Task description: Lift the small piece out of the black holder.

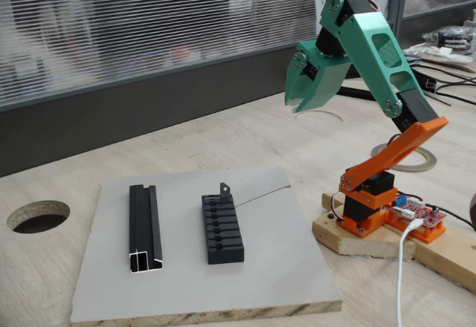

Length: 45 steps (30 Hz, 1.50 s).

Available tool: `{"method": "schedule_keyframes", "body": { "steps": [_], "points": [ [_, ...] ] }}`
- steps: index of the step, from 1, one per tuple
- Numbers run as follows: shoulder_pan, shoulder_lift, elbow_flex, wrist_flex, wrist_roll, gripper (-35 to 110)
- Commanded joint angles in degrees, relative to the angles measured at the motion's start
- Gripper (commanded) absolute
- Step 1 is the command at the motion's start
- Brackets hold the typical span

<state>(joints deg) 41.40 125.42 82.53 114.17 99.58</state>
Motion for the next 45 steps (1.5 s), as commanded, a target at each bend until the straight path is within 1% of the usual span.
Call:
{"method": "schedule_keyframes", "body": {
  "steps": [1,34,36,39,45],
  "points": [
    [0.3,1.5,-1.1,1.1,1.0,16],
    [0.1,0.6,-1.1,0.8,1.7,16],
    [0.1,0.5,-1.1,0.8,4.7,16],
    [-1.0,0.5,-1.1,0.8,12.3,16],
    [-13.7,0.4,-0.1,0.7,26.8,16]
  ]
}}
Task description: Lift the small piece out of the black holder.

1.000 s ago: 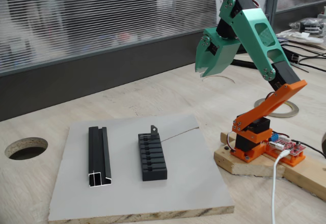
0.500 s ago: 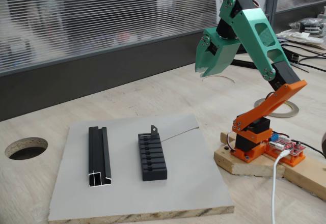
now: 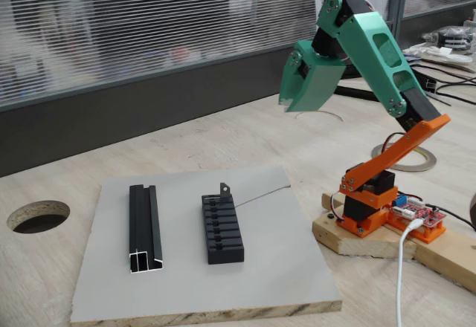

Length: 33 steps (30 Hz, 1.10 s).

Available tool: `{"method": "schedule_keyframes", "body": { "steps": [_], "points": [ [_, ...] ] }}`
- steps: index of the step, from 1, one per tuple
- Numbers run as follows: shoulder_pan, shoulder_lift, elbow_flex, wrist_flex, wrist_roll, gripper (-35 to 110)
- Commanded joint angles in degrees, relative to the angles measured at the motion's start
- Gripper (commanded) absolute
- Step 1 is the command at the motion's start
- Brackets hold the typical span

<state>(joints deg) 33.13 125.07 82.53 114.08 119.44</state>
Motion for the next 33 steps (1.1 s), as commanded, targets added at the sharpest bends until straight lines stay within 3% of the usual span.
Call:
{"method": "schedule_keyframes", "body": {
  "steps": [1,11,15,21,33],
  "points": [
    [-7.9,0.8,1.1,0.8,9.1,16],
    [-24.4,0.8,15.7,-0.4,34.7,16],
    [-27.7,0.8,16.9,-10.7,41.0,16],
    [-28.1,0.8,25.4,-26.1,42.8,16],
    [-27.4,0.8,30.2,-27.7,42.9,16]
  ]
}}
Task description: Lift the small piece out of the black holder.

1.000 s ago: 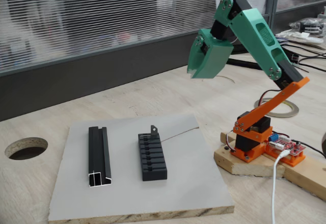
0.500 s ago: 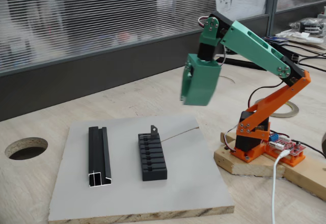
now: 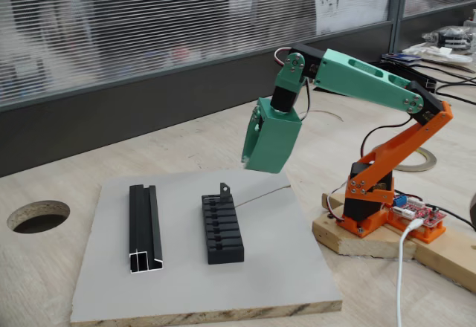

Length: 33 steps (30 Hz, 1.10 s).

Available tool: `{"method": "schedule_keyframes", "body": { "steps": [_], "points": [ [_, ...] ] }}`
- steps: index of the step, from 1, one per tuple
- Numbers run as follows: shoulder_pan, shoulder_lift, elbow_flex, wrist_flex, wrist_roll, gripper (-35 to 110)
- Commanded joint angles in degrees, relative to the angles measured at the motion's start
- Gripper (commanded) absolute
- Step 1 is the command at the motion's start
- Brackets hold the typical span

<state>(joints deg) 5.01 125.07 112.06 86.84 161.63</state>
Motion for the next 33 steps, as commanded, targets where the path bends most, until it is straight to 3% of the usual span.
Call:
{"method": "schedule_keyframes", "body": {
  "steps": [1,11,18,33],
  "points": [
    [0.7,0.8,0.7,-0.4,0.4,16],
    [0.6,-14.7,-0.3,-0.8,0.0,17],
    [2.0,-14.9,-0.3,-9.9,-0.1,17],
    [4.9,-14.3,0.6,-10.5,-0.3,17]
  ]
}}
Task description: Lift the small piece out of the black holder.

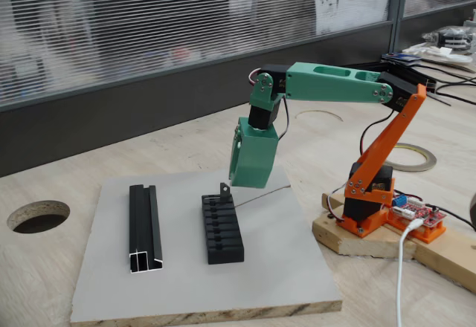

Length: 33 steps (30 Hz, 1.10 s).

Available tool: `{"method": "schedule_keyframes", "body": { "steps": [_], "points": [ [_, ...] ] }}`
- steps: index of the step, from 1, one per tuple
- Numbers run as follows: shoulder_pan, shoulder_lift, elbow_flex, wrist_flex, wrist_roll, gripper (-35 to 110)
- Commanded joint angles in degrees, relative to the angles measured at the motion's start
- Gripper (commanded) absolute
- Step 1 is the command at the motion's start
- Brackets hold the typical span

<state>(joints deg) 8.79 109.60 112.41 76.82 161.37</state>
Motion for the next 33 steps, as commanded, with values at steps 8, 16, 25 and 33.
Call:
{"method": "schedule_keyframes", "body": {
  "steps": [8,16,25,33],
  "points": [
    [4.1,0.8,0.3,-0.8,-3.4,17],
    [4.2,1.0,-0.4,-0.7,-9.0,17],
    [4.4,0.4,-0.5,-0.5,-8.9,22],
    [4.4,0.4,-0.6,-0.5,-9.0,22]
  ]
}}
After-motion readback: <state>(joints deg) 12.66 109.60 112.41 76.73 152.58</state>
